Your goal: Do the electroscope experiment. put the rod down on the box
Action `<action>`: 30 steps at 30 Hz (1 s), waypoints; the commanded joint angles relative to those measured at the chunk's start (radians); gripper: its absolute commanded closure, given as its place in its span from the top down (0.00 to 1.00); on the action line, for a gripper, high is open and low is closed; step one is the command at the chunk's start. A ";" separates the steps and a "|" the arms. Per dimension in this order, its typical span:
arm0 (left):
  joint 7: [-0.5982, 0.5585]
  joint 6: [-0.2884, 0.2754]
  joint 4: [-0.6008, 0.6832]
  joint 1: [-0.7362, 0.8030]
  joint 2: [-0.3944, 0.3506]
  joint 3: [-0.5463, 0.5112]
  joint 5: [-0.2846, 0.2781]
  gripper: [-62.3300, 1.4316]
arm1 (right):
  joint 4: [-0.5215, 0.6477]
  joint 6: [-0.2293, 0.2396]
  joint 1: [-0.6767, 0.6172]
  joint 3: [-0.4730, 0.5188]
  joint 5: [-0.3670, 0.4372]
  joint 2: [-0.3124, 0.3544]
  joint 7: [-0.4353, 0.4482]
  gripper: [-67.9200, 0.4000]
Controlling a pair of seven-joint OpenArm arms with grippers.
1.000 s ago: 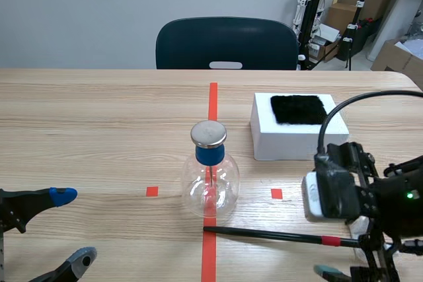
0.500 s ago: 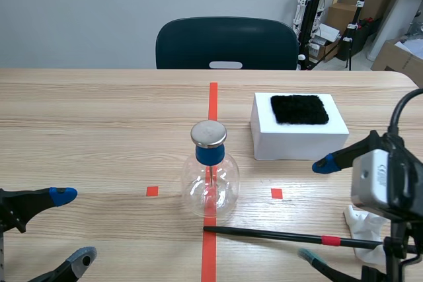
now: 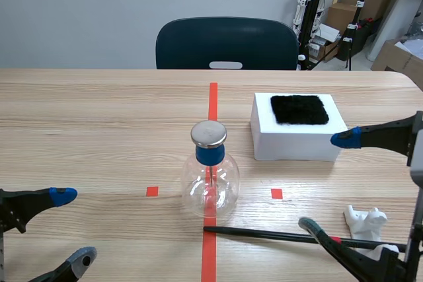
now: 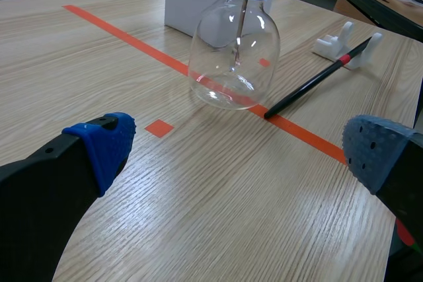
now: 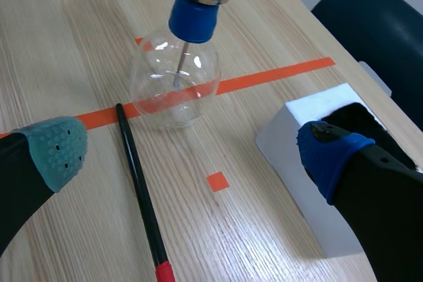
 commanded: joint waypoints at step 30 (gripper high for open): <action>-0.013 -0.002 0.006 -0.006 0.002 -0.006 -0.010 1.00 | 0.013 -0.001 0.002 0.015 0.007 -0.014 0.021 1.00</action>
